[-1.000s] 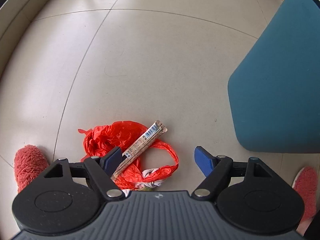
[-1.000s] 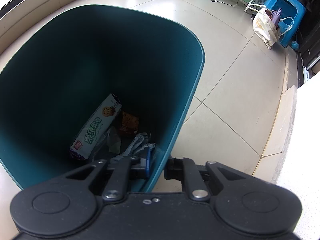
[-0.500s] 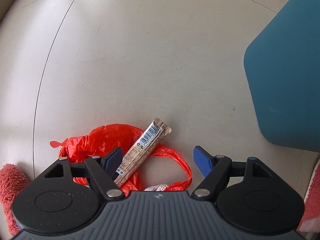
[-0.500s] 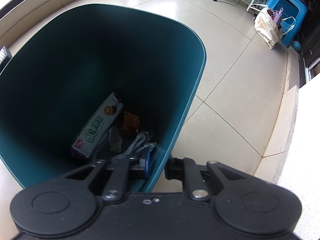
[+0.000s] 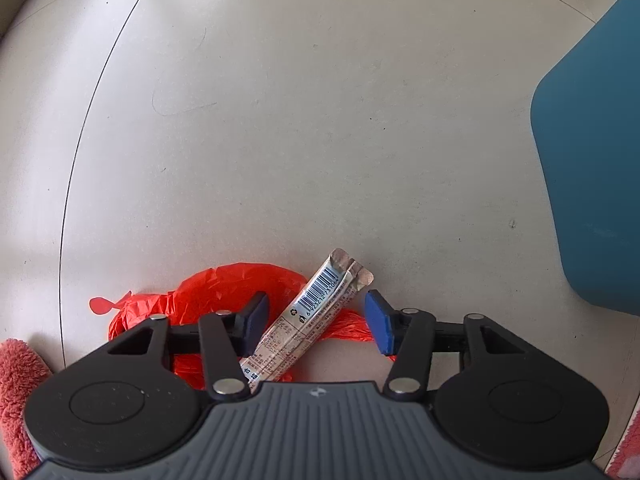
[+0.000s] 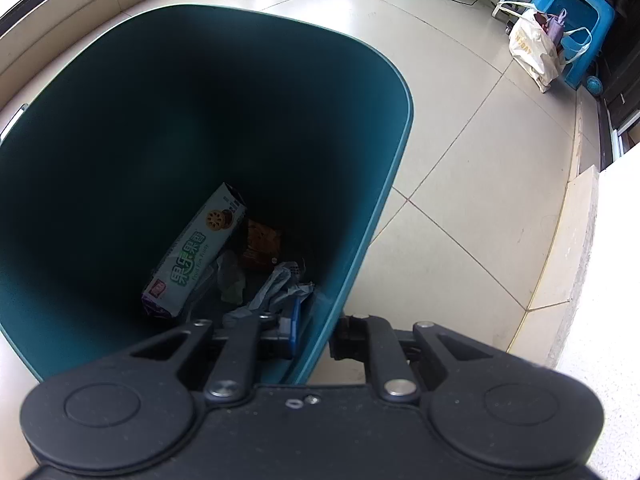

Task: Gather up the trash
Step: 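Grasp the white snack stick on the red bag with the left tool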

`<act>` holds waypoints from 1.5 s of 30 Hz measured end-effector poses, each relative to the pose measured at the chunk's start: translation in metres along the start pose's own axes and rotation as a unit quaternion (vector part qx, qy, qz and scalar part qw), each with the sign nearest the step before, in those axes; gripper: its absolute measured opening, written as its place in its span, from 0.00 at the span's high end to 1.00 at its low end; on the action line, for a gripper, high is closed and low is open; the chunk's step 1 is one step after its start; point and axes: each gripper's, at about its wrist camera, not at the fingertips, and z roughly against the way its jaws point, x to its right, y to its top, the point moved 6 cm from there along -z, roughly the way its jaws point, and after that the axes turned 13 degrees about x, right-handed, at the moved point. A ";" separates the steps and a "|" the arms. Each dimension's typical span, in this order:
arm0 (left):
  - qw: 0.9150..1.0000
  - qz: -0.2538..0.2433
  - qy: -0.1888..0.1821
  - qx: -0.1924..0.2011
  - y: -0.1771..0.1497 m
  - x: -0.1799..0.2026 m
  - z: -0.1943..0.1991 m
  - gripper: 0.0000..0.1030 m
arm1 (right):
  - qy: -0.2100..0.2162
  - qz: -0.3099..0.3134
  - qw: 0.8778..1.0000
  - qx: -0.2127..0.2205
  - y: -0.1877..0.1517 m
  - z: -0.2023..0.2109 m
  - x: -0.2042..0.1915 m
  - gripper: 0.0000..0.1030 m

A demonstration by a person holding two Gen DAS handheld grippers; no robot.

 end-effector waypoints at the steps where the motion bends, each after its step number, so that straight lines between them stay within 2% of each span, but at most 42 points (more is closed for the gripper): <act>1: 1.000 0.001 0.003 -0.001 -0.001 0.000 -0.003 0.60 | 0.000 -0.001 1.000 -0.001 0.000 0.000 0.000 0.87; 7: 1.000 -0.002 0.018 0.013 -0.002 -0.003 0.006 0.80 | -0.001 0.000 1.000 -0.001 0.000 -0.001 0.000 0.87; 9: 1.000 0.013 0.018 0.016 -0.001 -0.008 0.011 0.93 | 0.000 0.000 1.000 -0.001 0.000 -0.001 0.000 0.87; 14: 0.999 0.034 0.007 0.022 0.002 -0.014 0.025 0.93 | 0.001 -0.002 1.000 0.000 0.000 -0.001 0.001 0.87; 16: 0.999 0.027 0.015 0.027 0.003 -0.012 0.028 0.93 | 0.002 -0.004 1.000 0.001 0.000 0.000 0.002 0.87; 19: 0.999 0.018 -0.004 0.028 0.004 0.001 0.028 0.92 | 0.001 -0.004 1.000 0.001 0.000 0.000 0.003 0.87; 22: 1.000 0.001 -0.010 0.019 0.003 0.013 0.023 0.78 | 0.002 -0.002 1.000 0.002 0.000 0.001 0.003 0.87; 23: 1.000 -0.006 -0.006 0.017 0.004 0.014 0.018 0.68 | 0.003 -0.003 1.000 0.002 0.000 0.001 0.004 0.87; 24: 1.000 -0.013 -0.004 0.016 0.004 0.018 0.015 0.51 | 0.003 -0.004 1.000 0.001 0.001 0.001 0.004 0.87; 26: 0.999 -0.026 0.003 0.023 0.003 0.022 0.011 0.29 | 0.003 -0.004 1.000 0.001 0.001 0.001 0.004 0.87; 31: 0.997 -0.062 0.021 0.032 0.001 0.027 0.001 0.29 | 0.003 -0.005 1.000 0.000 0.001 0.001 0.006 0.87; 34: 0.996 -0.077 0.029 0.037 -0.001 0.033 -0.005 0.31 | 0.003 -0.004 1.000 0.000 0.001 0.001 0.006 0.87; 38: 0.995 -0.091 0.039 0.030 -0.008 0.040 -0.012 0.41 | 0.003 -0.005 1.000 0.000 0.001 0.001 0.006 0.87; 41: 0.997 -0.070 0.029 0.033 -0.003 0.033 -0.009 0.46 | 0.003 -0.004 1.000 0.000 0.001 0.001 0.006 0.87; 43: 0.998 -0.055 0.021 0.033 -0.002 0.030 -0.009 0.62 | 0.003 -0.003 1.000 0.000 0.001 0.001 0.006 0.87; 45: 0.998 -0.047 0.027 0.032 -0.002 0.025 -0.008 0.65 | 0.003 -0.004 1.000 0.000 0.002 0.001 0.007 0.87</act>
